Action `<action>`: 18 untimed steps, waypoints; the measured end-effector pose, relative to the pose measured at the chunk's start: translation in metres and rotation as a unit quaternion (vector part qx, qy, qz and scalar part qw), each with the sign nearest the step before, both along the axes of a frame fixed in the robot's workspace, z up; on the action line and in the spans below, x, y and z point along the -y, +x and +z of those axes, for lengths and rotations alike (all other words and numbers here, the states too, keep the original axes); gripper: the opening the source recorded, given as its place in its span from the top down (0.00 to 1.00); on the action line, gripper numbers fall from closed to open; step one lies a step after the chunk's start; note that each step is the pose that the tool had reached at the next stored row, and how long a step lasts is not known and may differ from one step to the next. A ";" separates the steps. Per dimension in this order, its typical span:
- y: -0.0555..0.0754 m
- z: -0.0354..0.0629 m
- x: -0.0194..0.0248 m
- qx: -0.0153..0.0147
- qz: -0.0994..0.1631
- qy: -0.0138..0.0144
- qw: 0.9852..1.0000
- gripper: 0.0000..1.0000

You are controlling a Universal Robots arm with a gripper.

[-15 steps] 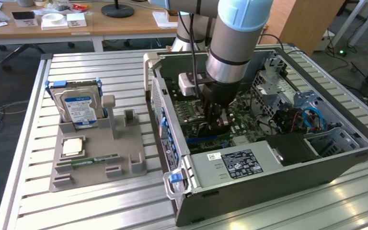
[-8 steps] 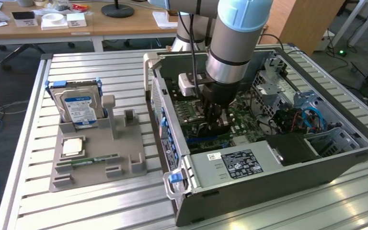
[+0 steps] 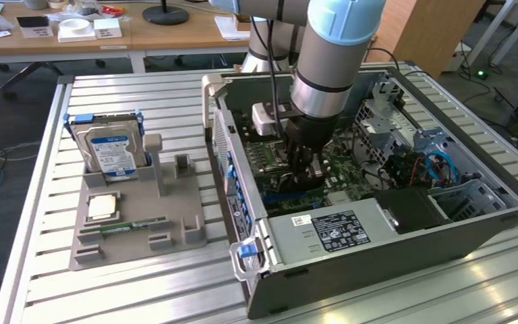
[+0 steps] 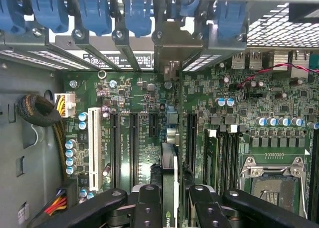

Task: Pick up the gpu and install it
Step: 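Insert the gpu into the slot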

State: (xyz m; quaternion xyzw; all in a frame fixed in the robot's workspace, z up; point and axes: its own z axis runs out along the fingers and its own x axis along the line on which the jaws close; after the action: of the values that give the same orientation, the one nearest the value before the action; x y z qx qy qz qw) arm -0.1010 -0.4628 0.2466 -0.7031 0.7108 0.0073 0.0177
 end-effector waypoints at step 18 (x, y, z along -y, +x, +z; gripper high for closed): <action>0.000 0.0017 0.0000 0.000 0.000 0.000 1.000 0.74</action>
State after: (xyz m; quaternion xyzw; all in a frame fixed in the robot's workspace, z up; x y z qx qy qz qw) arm -0.1007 -0.4627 0.2483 -0.7032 0.7108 0.0071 0.0177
